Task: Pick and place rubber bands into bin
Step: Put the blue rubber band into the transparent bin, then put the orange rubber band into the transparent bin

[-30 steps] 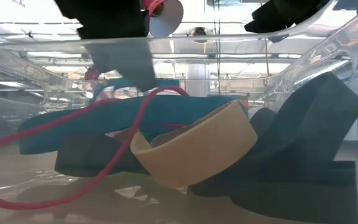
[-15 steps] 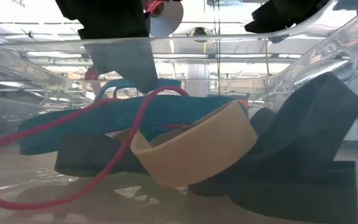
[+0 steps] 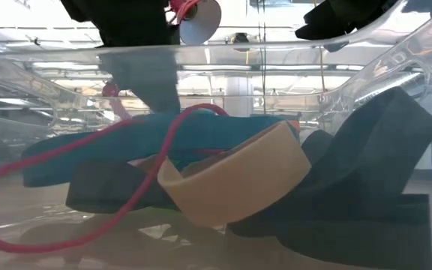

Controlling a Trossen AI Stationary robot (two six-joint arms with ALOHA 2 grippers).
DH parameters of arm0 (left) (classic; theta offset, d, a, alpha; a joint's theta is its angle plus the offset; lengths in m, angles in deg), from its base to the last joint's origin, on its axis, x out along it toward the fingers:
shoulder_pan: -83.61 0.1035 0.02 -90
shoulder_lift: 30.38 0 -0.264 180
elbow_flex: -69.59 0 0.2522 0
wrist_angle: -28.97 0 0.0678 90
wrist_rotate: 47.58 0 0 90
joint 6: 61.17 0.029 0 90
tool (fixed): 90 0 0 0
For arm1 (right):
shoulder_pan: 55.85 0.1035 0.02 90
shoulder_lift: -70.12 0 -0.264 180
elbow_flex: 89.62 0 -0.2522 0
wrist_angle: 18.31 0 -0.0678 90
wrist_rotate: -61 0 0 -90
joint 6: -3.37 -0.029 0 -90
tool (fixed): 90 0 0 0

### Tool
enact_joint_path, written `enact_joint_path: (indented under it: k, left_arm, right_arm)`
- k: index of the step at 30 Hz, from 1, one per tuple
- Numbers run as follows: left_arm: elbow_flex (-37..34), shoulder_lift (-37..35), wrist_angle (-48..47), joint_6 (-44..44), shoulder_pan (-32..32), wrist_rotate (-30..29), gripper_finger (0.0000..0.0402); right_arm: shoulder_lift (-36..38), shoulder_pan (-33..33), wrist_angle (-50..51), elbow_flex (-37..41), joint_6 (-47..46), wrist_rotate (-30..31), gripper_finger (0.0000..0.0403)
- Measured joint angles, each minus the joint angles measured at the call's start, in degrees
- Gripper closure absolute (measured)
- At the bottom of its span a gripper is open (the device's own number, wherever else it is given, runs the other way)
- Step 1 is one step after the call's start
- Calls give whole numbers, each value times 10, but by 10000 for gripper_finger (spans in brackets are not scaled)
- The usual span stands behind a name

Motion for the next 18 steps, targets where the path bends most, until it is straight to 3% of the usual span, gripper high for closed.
enact_joint_path:
  k: [5,11,18]
  left_arm:
    - [0,-31,0,-11,8,35,231]
    - [0,-125,6,55,10,-60,227]
    - [0,-264,4,164,22,-77,227]
  right_arm:
    - [0,0,0,0,0,0,248]
    - [0,0,0,0,0,0,248]
    - [0,0,-5,0,0,0,248]
